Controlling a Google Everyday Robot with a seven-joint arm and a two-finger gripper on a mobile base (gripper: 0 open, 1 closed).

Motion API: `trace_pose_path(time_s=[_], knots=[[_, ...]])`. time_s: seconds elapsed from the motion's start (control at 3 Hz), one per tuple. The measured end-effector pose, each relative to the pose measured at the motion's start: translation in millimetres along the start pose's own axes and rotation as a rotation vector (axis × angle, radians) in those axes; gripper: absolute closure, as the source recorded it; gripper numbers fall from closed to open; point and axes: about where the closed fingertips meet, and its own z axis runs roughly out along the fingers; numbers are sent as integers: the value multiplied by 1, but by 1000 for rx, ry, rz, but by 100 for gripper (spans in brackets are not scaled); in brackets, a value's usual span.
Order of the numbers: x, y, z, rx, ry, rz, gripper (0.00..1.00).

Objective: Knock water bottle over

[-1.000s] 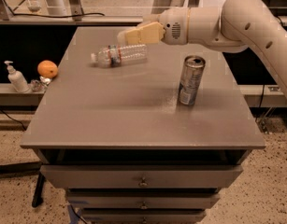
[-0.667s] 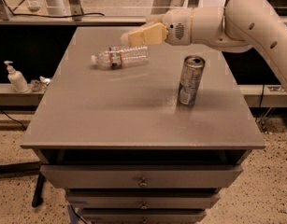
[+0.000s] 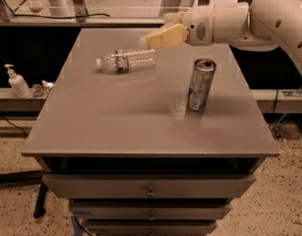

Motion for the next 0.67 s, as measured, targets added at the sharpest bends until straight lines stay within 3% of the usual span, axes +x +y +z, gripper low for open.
trace_pose_path(time_s=[0.67], knots=[[-11,-8,-12,0,23,-103,0]])
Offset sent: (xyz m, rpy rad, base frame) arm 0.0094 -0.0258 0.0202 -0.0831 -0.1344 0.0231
